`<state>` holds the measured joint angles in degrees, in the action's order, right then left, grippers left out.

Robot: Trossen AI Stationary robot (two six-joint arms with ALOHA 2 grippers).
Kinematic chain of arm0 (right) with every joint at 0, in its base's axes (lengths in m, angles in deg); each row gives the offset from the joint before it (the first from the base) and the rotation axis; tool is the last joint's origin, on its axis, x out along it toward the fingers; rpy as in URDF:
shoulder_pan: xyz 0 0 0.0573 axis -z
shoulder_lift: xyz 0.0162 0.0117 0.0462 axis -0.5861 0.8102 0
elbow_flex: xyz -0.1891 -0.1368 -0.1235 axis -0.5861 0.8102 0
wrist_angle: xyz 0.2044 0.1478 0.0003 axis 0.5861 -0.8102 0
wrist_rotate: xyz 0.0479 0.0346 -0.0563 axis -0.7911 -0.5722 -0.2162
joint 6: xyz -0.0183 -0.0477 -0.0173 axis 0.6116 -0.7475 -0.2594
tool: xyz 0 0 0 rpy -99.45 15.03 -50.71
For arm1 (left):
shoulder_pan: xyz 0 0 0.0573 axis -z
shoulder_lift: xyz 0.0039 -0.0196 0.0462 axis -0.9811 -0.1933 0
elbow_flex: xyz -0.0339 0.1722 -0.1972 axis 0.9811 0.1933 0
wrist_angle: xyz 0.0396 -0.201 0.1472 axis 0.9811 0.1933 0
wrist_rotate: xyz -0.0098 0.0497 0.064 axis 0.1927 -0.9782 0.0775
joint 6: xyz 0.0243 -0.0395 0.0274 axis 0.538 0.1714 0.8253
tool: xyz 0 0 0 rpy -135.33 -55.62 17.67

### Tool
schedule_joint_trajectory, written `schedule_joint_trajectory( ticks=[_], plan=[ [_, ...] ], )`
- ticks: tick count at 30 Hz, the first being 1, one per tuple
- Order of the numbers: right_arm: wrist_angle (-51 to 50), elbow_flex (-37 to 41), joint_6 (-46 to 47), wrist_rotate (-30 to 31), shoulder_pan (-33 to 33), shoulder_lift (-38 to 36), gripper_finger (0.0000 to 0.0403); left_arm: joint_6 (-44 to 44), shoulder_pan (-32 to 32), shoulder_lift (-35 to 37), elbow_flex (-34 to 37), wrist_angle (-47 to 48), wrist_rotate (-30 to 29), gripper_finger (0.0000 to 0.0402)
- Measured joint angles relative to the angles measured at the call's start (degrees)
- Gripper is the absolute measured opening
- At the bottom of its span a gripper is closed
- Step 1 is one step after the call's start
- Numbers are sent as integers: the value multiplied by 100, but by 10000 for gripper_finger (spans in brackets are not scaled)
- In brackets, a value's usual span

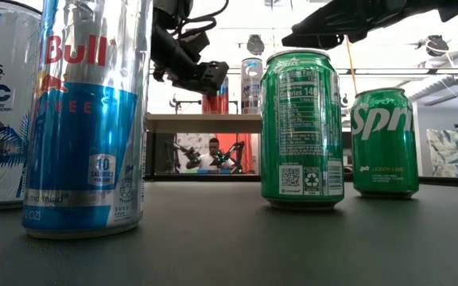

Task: Place canned beverage on shelf
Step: Put the right orange soda can on the shelf aligned with the other orange soda can, then put the white soda can on the shelf aligned with the other white soda can

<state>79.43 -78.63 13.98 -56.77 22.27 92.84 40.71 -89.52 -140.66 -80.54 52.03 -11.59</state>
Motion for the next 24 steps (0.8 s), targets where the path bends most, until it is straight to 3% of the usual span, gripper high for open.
schedule_joint_trajectory(
  ticks=[12,24],
  plan=[
    [-1,-2,20,0,0,0,281,-3,-36,0,0,-4,0,150],
    [-1,0,-36,0,0,0,281,-150,394,0,0,-151,-7,150]
  ],
)
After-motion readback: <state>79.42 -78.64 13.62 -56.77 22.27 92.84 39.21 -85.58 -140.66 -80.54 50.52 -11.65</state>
